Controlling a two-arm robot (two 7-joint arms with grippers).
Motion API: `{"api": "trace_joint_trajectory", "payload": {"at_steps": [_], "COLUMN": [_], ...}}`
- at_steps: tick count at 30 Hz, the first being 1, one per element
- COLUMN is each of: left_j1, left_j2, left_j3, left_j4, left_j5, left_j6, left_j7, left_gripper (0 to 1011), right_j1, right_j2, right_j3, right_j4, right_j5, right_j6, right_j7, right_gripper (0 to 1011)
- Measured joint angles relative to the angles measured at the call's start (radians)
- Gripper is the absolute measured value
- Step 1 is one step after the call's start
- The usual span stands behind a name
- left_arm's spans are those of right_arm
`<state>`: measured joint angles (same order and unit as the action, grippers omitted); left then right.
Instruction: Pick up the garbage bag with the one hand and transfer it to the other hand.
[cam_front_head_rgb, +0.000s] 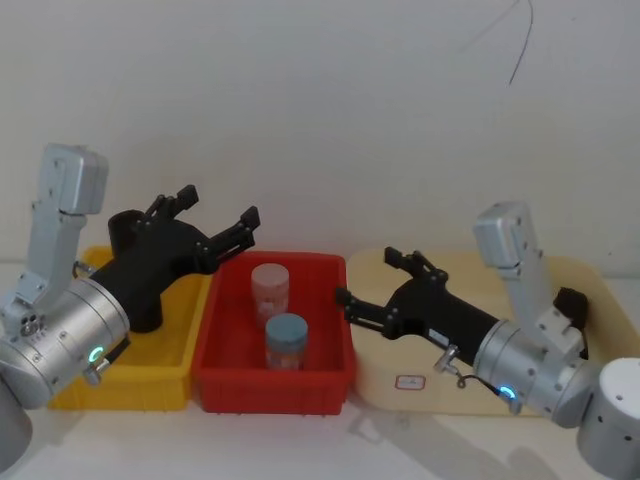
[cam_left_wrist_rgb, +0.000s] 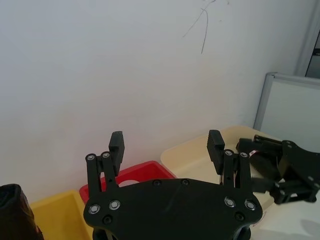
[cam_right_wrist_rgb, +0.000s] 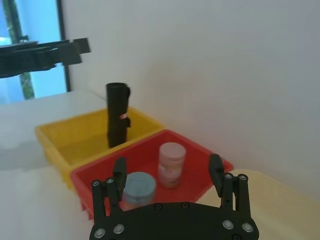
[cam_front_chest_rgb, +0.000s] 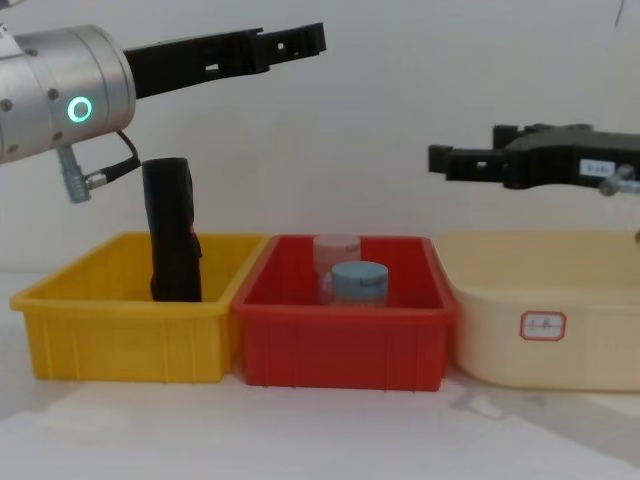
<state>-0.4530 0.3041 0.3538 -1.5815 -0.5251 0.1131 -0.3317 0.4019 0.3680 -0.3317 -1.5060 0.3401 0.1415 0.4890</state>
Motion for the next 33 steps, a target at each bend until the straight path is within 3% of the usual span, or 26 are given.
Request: {"api": "trace_joint_trajectory", "payload": {"at_steps": [17, 33], "left_j1": [0.009, 0.011], "left_j2": [0.012, 0.015], "left_j3": [-0.003, -0.005], "left_j4": [-0.012, -0.014], "left_j5": [0.001, 0.001], "left_j6": [0.006, 0.007], "left_j7": [0.010, 0.012], "left_gripper": [1000, 1001], "right_j1": [0.079, 0.184], "right_j2": [-0.015, -0.054], "right_j3": [-0.095, -0.179], "right_j4": [0.081, 0.246], "right_j5": [-0.007, -0.031], "right_j6": [0.026, 0.016], "right_j7": [0.082, 0.140], "right_gripper": [1001, 1001]}}
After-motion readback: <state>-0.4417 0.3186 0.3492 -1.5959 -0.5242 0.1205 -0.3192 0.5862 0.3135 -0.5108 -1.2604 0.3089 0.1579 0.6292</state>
